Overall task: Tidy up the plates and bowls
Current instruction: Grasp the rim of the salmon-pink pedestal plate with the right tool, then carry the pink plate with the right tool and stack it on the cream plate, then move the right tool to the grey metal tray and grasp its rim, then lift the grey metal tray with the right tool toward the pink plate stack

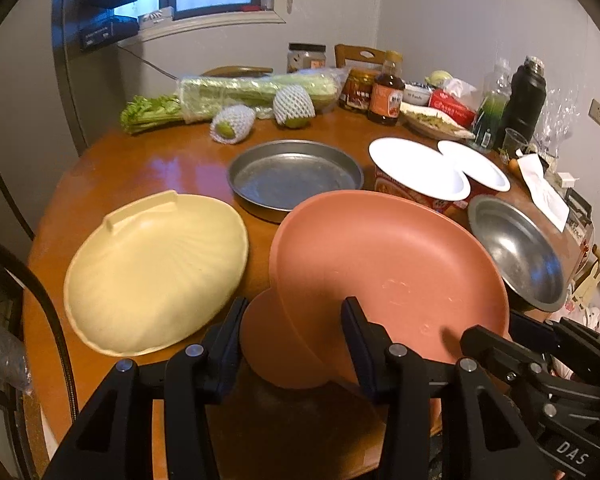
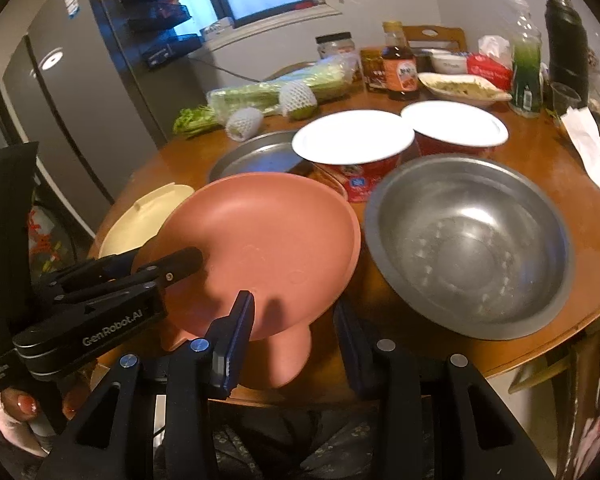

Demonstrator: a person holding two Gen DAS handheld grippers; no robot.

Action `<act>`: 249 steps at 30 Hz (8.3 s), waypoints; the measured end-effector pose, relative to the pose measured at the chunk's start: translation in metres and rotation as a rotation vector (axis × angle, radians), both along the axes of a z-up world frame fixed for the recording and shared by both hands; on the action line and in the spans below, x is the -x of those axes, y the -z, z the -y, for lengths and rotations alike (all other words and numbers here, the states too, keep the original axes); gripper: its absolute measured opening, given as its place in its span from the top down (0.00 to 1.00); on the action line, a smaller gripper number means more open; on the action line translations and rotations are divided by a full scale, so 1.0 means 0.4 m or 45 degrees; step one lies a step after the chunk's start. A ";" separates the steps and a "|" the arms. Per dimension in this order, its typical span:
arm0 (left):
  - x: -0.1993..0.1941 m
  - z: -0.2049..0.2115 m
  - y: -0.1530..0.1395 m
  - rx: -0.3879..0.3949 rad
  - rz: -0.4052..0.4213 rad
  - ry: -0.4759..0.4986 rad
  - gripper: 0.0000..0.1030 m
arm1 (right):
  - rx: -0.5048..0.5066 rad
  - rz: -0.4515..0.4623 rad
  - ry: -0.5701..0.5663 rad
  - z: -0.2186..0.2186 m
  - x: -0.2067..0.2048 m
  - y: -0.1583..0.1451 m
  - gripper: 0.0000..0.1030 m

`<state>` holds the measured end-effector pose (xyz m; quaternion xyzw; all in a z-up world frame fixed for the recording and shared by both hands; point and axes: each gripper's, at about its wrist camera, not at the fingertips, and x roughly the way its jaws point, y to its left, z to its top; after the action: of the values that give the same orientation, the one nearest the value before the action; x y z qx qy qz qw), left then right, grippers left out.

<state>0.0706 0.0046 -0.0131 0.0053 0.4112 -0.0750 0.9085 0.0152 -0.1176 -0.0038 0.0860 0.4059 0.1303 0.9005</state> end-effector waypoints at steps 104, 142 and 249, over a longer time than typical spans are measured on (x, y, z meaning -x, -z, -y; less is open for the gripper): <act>-0.005 -0.332 -0.023 0.045 0.089 -0.654 0.49 | 0.018 0.155 -0.484 -0.297 -0.211 -0.042 0.48; -0.066 -0.105 -0.140 0.030 0.111 -0.323 0.47 | -0.109 0.188 -0.139 -0.032 -0.137 -0.108 0.36; -0.071 -0.255 -0.279 -0.041 0.108 -0.307 0.84 | -0.026 0.325 -0.231 -0.317 -0.120 -0.236 0.55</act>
<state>0.0990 0.1065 0.0983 -0.0264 0.3711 0.0416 0.9273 0.0633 0.0090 0.0908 0.0409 0.2930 0.2251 0.9283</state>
